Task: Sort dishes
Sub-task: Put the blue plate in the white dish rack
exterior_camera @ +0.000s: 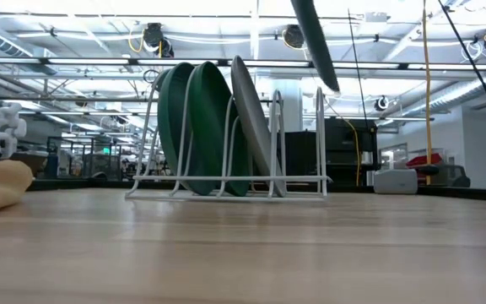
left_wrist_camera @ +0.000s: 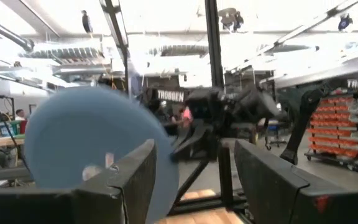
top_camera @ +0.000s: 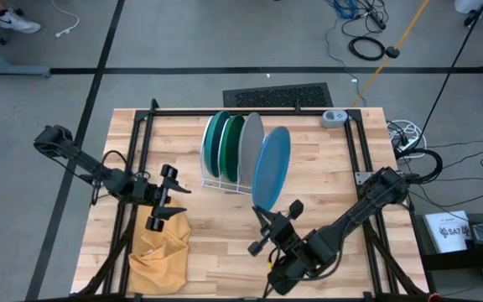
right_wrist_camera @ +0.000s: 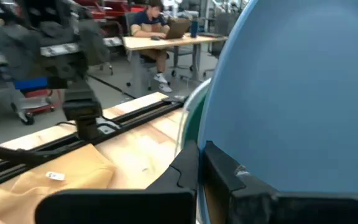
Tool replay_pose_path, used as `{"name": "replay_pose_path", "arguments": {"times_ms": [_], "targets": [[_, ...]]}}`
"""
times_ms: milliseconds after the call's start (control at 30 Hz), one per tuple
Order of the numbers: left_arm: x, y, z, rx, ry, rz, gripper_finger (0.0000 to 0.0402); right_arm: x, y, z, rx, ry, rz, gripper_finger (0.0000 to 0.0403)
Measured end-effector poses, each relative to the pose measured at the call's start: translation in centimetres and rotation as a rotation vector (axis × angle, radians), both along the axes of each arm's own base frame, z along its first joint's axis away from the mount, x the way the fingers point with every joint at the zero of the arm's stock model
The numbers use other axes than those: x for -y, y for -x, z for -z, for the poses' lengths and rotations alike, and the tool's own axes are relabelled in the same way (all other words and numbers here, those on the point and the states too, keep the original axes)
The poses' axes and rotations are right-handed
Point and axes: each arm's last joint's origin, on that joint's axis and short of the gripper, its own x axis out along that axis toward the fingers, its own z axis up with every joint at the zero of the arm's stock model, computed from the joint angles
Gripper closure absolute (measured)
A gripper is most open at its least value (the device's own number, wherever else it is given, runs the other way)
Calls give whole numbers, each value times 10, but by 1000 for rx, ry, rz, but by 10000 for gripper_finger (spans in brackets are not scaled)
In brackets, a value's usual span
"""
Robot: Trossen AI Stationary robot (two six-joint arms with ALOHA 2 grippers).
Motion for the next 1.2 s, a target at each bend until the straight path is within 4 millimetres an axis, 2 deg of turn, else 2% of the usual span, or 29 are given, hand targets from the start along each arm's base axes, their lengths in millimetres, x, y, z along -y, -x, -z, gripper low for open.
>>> {"name": "replay_pose_path", "arguments": {"times_ms": [167,467,700,867,1200], "targets": [[0,1,-2,20,9,1,185,3,-4,3,20,-37,2,403],[0,1,-2,28,-2,-5,185,-3,-14,-27,-32,36,-103,403],[0,1,-2,28,-3,-5,185,16,-27,-21,-143,12,-179,403],[0,1,-2,28,-3,-4,185,31,-30,-15,-216,42,-146,403],[0,1,-2,29,-3,-4,185,37,-27,-11,-233,43,-94,403]]}}
